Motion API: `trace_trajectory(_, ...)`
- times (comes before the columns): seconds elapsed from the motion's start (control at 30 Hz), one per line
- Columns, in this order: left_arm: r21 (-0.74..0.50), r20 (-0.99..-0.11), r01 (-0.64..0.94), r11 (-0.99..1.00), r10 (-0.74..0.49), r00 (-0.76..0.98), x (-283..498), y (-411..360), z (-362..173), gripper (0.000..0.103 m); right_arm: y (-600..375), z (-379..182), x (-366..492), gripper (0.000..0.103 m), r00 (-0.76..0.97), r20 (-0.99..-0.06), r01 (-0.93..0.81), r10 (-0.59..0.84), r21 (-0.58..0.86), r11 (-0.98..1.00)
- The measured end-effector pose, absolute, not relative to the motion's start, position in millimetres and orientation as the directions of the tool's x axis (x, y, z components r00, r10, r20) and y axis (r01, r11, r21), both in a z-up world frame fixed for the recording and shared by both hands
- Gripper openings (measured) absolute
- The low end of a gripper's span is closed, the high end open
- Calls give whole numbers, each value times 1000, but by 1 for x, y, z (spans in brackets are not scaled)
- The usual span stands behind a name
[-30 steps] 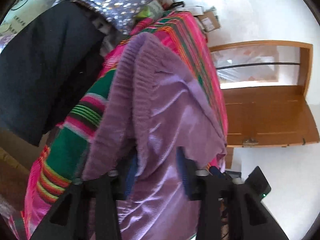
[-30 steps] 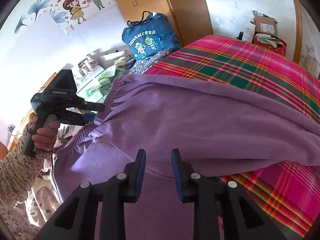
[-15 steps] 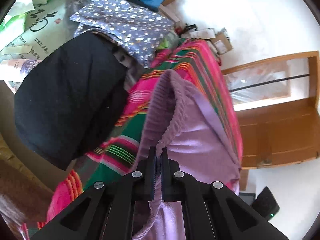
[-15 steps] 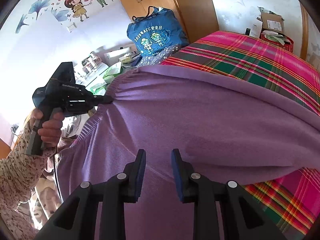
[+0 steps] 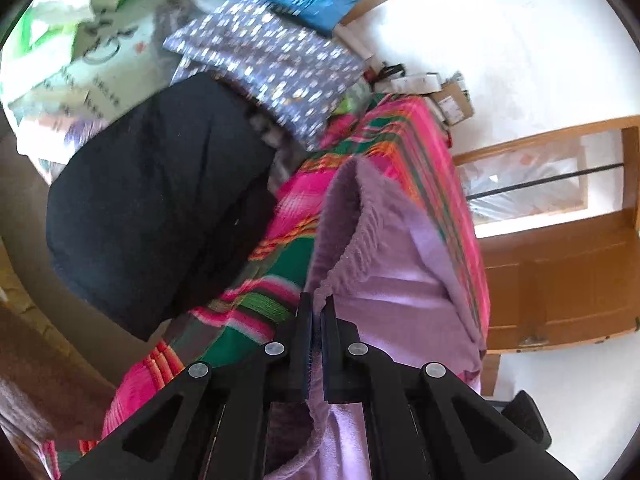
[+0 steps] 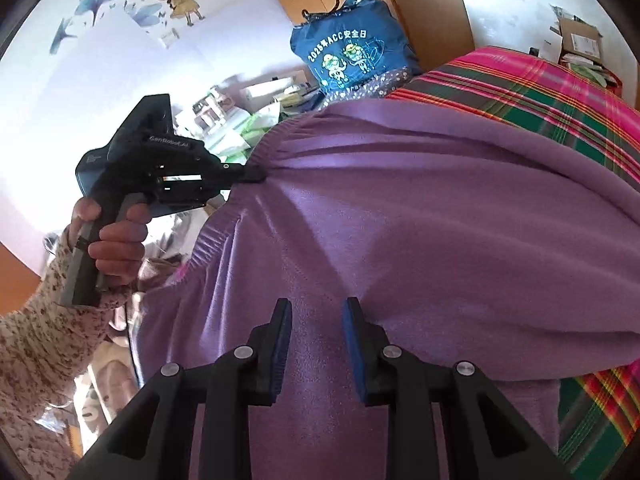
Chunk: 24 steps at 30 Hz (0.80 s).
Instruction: Fold clothes
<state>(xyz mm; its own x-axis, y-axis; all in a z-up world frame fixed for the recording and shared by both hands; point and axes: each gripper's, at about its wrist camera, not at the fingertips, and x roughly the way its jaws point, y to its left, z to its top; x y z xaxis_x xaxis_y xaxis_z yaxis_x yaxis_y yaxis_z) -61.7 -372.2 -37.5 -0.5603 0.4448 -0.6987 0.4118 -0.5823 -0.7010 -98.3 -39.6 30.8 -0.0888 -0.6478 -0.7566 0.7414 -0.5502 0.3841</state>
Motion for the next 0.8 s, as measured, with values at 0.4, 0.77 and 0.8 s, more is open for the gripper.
trace_trajectory(0.4,-635,-731,372,-677,370,-573,-41,-361,-1,22,55,62,-106,28,-297,-731,616,-614,344,-708)
trace_trajectory(0.77,-511,-717,195,-837,290,-634,23,-318,111,30,249,119,-58,28,-607,-726,306,-323,162,-938)
trace_trajectory(0.8,-496,-715,162,-853,295,-634,27,-309,124,34,264,131,-51,28,-631,-717,286,-295,139,-948)
